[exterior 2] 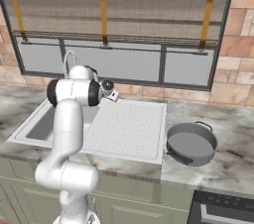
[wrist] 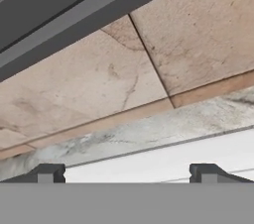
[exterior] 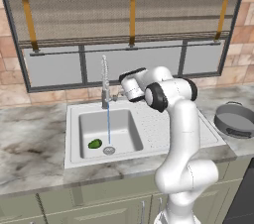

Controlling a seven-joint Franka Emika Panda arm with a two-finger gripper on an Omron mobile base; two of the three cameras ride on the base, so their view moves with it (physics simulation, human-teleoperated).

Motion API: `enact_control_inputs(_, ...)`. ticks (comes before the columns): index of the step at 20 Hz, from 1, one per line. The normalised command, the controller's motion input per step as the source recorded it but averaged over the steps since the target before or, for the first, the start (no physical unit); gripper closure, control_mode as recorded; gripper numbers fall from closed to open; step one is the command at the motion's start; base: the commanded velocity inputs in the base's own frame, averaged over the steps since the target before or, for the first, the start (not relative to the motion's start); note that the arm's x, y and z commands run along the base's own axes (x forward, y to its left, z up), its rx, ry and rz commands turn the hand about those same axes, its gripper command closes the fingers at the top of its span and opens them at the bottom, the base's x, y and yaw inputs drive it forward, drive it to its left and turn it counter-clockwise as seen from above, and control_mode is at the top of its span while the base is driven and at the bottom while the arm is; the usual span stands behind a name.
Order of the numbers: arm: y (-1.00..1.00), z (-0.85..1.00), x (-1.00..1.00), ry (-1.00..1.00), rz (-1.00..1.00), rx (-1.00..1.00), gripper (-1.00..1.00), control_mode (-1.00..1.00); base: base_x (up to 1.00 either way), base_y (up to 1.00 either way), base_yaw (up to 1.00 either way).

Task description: Dump the avocado from the pot into the sink. Then turn on the water and wash the avocado. Then turn off the water and put the avocado back in the pot.

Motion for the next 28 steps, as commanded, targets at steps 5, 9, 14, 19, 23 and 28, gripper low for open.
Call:
enact_control_inputs(5,0.27,-0.01,0.13,0.0,0.0,0.0,-1.0,-1.0,0.0,0.0,0.0)
enact_control_inputs(9,0.56,0.0,0.01,0.0,0.0,0.0,-1.0,-1.0,0.0,0.0,0.0)
enact_control_inputs(14,0.68,0.0,0.01,0.0,0.0,0.0,-1.0,-1.0,0.0,0.0,0.0)
enact_control_inputs(19,0.64,0.0,0.25,0.0,0.0,0.0,-1.0,-1.0,0.0,0.0,0.0)
enact_control_inputs(23,0.62,0.0,0.35,0.0,0.0,0.0,-1.0,-1.0,0.0,0.0,0.0)
enact_control_inputs(28,0.69,0.0,0.37,0.0,0.0,0.0,-1.0,-1.0,0.0,0.0,0.0)
